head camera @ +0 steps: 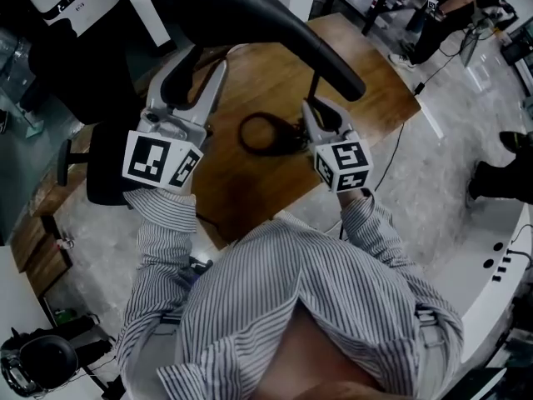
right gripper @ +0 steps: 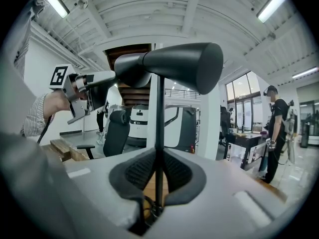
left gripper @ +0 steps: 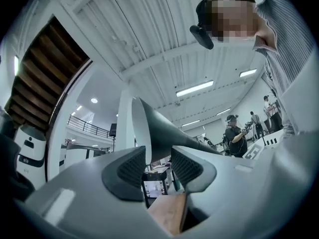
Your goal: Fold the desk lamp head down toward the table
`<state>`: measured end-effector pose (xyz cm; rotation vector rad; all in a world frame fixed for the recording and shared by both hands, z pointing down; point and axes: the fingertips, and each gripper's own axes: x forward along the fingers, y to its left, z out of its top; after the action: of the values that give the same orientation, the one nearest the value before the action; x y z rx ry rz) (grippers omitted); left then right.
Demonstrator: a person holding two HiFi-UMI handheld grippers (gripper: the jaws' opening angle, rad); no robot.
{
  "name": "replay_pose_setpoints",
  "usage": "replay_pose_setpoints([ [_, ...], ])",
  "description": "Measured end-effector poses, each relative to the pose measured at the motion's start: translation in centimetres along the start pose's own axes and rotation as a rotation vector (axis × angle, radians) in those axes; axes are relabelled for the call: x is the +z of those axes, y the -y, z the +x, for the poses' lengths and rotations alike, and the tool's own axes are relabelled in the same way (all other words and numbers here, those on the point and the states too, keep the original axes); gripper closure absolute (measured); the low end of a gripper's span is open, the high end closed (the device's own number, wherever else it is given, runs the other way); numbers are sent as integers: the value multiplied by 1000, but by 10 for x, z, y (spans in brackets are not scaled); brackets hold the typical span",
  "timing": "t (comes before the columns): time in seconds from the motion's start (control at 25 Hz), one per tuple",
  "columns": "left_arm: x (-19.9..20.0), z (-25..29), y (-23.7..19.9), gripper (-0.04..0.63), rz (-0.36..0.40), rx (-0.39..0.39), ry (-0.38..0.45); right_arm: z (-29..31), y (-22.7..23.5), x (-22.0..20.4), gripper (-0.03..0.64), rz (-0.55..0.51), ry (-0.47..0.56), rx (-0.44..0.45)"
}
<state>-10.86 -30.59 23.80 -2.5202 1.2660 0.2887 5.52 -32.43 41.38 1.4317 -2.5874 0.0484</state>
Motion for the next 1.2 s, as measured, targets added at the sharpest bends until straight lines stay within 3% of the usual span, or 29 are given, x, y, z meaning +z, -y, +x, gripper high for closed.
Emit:
replay_pose_setpoints([
  [0.28, 21, 12, 0, 451, 27, -31, 55, 2, -1, 0, 575, 1, 4, 1],
  [0.72, 18, 10, -3, 482, -58, -39, 63, 1, -2, -1, 575, 10, 13, 12],
  [0.96, 4, 6, -9, 491, -153, -27, 49, 3, -1, 1, 575, 13, 17, 9],
  [1.2, -24, -6, -7, 499, -303, 3, 23, 1, -2, 1, 575, 20, 24, 12],
])
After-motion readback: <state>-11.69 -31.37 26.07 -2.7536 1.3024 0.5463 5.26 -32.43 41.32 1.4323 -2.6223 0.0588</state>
